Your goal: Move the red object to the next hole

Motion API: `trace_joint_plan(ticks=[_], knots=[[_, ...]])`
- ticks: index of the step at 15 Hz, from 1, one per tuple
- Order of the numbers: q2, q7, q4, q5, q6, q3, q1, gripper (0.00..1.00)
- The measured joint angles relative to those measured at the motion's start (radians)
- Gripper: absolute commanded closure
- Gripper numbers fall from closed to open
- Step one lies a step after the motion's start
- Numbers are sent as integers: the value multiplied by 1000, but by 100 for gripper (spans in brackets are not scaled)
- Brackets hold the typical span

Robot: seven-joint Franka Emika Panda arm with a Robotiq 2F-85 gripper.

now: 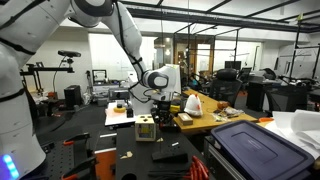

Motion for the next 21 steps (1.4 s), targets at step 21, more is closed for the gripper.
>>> trace_joint_plan(ticks=[21], knots=[[12,1,5,3,29,0,0,98]])
